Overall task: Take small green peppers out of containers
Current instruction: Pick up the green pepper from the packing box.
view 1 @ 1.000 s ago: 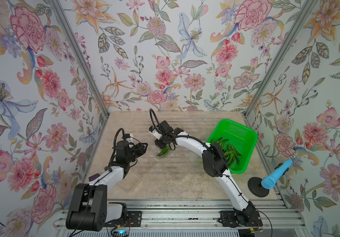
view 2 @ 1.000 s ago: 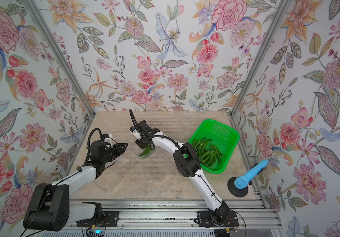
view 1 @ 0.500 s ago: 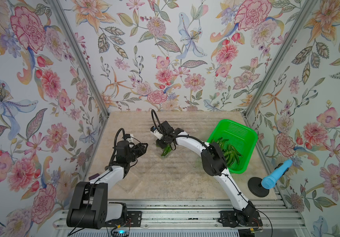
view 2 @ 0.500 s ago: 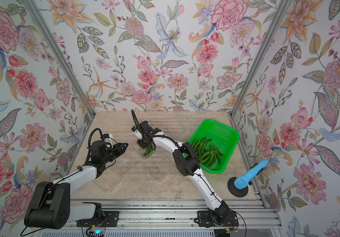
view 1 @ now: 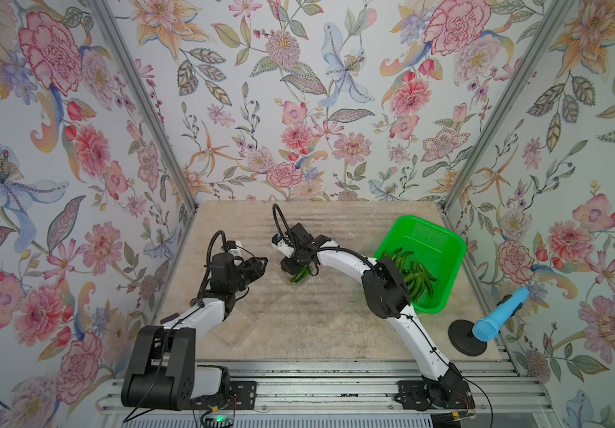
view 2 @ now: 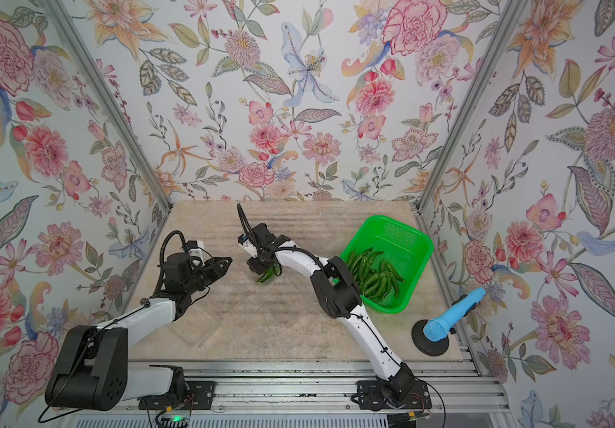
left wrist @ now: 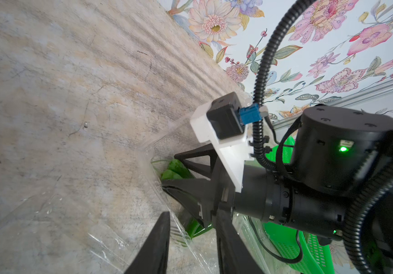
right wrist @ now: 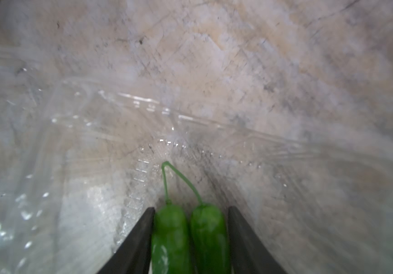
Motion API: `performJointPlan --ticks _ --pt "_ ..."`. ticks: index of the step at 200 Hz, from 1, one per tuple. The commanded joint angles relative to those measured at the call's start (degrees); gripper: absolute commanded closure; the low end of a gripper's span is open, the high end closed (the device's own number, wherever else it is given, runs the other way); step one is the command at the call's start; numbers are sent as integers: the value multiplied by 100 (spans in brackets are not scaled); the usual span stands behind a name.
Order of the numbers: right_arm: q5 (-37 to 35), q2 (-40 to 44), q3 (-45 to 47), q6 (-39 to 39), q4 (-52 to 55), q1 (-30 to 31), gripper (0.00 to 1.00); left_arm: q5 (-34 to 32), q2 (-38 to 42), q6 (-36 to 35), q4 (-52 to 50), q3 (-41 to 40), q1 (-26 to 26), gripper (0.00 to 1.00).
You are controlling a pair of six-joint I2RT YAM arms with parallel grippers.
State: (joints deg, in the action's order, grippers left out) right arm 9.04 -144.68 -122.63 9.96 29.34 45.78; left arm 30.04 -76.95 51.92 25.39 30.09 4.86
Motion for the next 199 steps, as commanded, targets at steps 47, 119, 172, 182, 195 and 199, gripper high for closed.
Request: performJointPlan --ticks 47,119,172,182,195,199 --pt "37 107 270 104 364 19 61 151 -31 92 177 126 -62 64" --pt "151 51 -9 33 362 -8 89 141 31 102 160 106 -57 64" --pt "124 189 -170 -40 280 -9 94 125 83 82 124 94 -59 64" --pt "150 259 -175 -59 219 -10 94 124 75 81 125 101 -54 64" --pt "164 325 -177 -97 151 -14 94 133 49 83 127 101 -59 64" --pt "168 342 -186 -106 141 -22 94 133 44 81 125 97 -61 64"
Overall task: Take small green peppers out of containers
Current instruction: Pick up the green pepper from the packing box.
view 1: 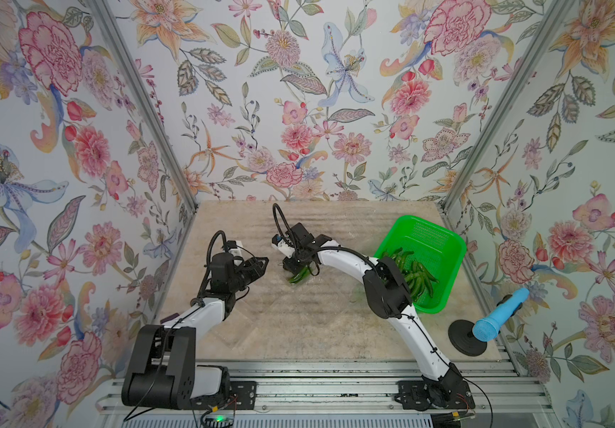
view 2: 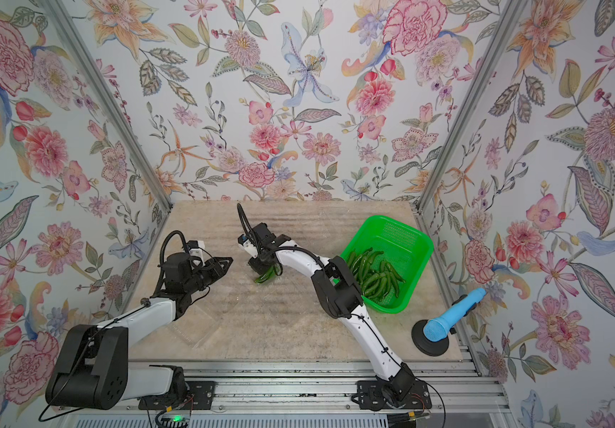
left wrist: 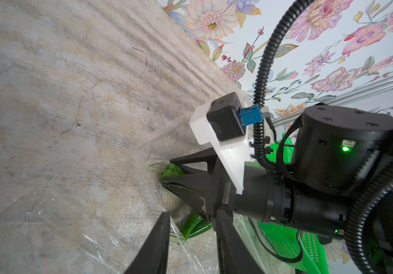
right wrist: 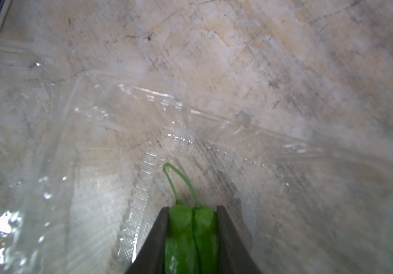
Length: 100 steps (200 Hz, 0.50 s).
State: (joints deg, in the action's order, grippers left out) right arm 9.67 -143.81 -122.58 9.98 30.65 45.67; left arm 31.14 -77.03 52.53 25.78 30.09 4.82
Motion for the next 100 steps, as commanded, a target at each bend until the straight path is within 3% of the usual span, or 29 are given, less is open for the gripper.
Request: performJointPlan --ticks 1,100 --pt "105 256 -198 -109 2 -13 94 24 50 20 85 95 -54 64" --pt "296 757 -46 -530 -827 -76 93 -29 224 3 164 77 -51 64"
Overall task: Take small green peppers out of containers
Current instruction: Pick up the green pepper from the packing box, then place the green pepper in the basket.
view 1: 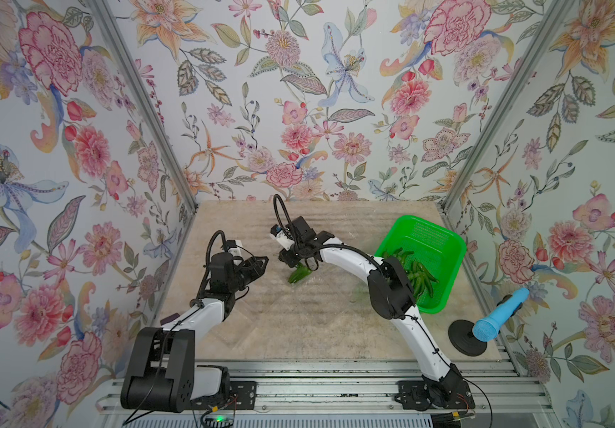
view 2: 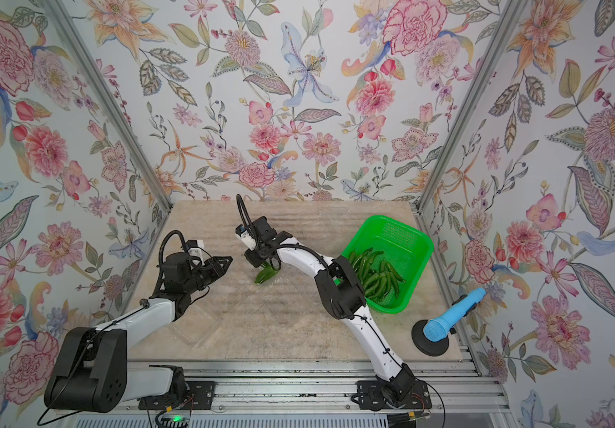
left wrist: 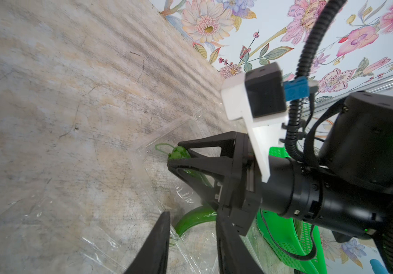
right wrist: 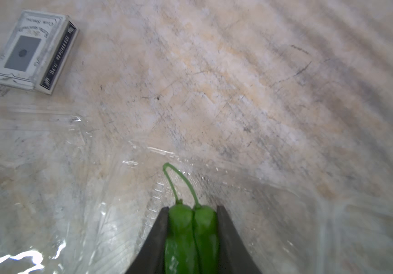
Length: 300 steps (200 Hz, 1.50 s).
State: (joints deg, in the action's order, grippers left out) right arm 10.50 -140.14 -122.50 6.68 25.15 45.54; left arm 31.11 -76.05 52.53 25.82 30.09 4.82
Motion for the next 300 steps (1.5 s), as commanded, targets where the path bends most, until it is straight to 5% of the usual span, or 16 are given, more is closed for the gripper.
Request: performJointPlan --ticks 1,97,131,178,231,246,279,300 --pt "214 395 -55 -201 -279 -63 93 -26 130 7 160 81 -51 64" --pt "-152 1130 393 -325 -573 -316 92 -125 248 -152 -78 386 135 64" --pt "-483 2422 1715 -367 -697 -804 92 -503 -102 -287 -255 1210 1065 64" --pt "-658 4446 4332 -686 -963 -2358 90 -695 -1653 -349 -209 2995 2681 64" --pt "-592 5285 6401 -1142 -1377 -3713 89 -433 -3545 -351 -457 4925 3718 64" --pt "-614 5252 6633 -1215 -1417 -3838 82 -333 -3918 -340 -551 5283 3831 64" --pt "-546 5566 6802 -1264 -1458 -3727 48 -513 -3817 -503 -756 5149 3807 63" --pt "-670 5909 6634 -1142 -1306 -3446 45 -776 -3244 -601 -760 4570 3559 62"
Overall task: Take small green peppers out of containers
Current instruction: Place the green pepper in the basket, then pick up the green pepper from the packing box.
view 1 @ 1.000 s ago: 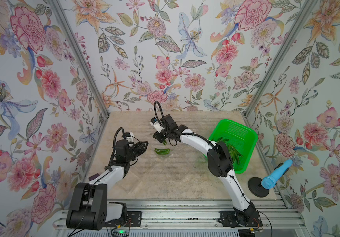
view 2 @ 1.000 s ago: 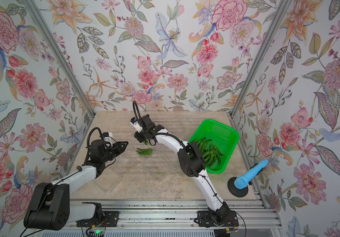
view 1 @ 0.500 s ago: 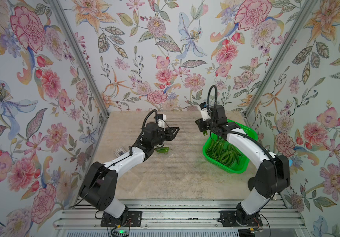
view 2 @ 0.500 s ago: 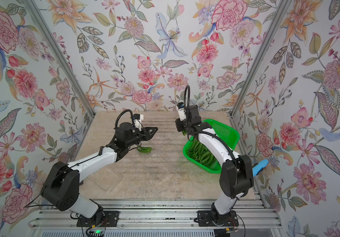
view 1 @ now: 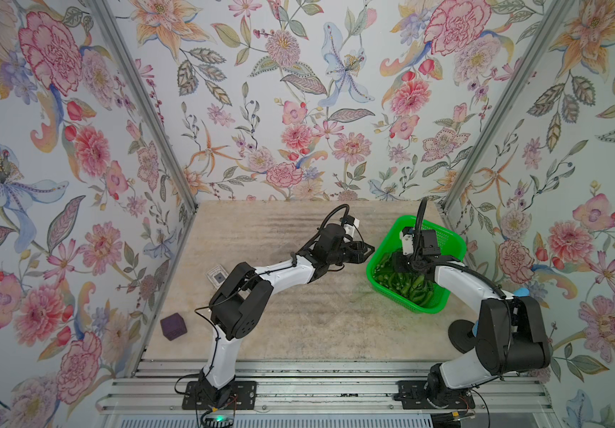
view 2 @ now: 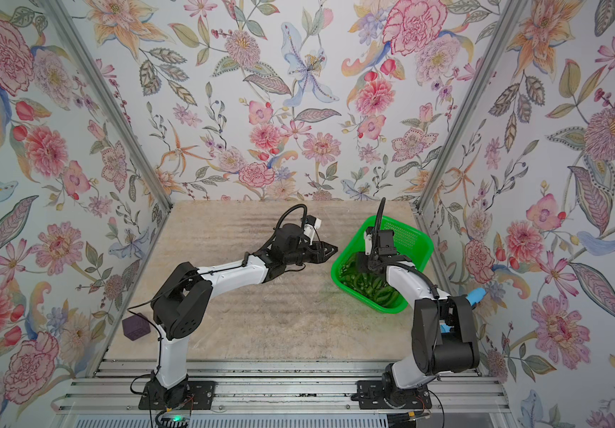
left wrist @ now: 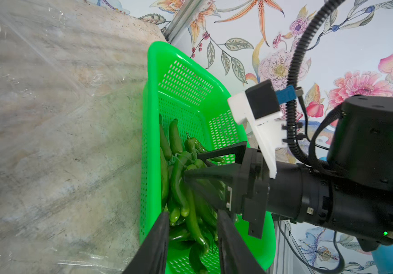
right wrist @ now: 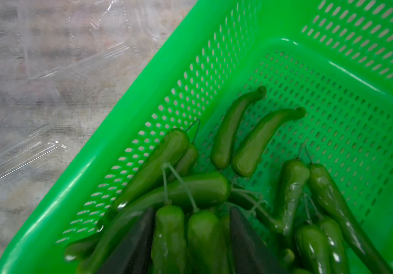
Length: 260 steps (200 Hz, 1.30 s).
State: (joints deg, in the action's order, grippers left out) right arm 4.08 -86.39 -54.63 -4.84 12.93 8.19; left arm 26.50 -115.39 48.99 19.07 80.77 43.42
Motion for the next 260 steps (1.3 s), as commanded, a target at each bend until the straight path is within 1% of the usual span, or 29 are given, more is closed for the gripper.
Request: performJointPlan --ticks 1,15,32,45,57,60,67,82,91,98,101,107,127,152,161,173,219,245,260 --pt "-33 552 -166 19 -78 311 45 -331 727 -248 -82 -531 -313 62" --pt "-12 615 -404 112 83 600 44 -498 1173 -287 -95 -1000 -531 61" --pt "28 453 -759 202 250 1084 43 -629 1769 -276 -80 -1596 -814 60" --pt "329 148 -1093 186 312 1471 45 -758 2209 -181 -78 -2061 -1044 60" --pt "604 -313 -1513 301 449 1890 45 -804 2522 -77 -33 -2497 -1304 59" --pt "663 -455 -1628 351 507 1995 45 -813 2744 -52 -7 -2593 -1369 59" --pt "813 -789 -1928 495 615 2233 45 -834 2960 -3 45 -2865 -1518 59" --pt "1132 -1535 -2587 778 850 2620 46 -845 3357 88 104 -3356 -1848 58" --pt "1184 -1980 -2982 938 950 2811 48 -807 3555 137 132 -3614 -2048 58" --pt "1164 -2292 -3284 995 1009 2848 49 -804 3727 184 125 -3797 -2184 58" --pt "1167 -2431 -3420 1020 1038 3006 49 -800 3791 197 123 -3866 -2247 58" --pt "1191 -2657 -3670 1065 1106 3096 50 -776 3910 212 141 -3995 -2350 57" --pt "1239 -3400 -4498 1272 1392 3257 52 -730 4223 172 62 -4252 -2606 57" --pt "1265 -4215 -5479 1644 1917 3437 52 -656 4408 147 35 -4458 -2801 57" --pt "1280 -4470 -5788 1741 2100 3476 51 -633 4442 162 56 -4522 -2853 56" --pt "1228 -4765 -6119 1867 2300 3515 46 -574 4460 176 111 -4585 -2914 56" --pt "1174 -5517 -7004 2355 2814 3544 38 -412 4499 130 141 -4632 -3035 56" --pt "1237 -5673 -7163 2602 2930 3584 33 -347 4491 114 157 -4614 -3111 56" --pt "1282 -5713 -7207 2662 2978 3589 32 -325 4483 116 180 -4622 -3138 56"
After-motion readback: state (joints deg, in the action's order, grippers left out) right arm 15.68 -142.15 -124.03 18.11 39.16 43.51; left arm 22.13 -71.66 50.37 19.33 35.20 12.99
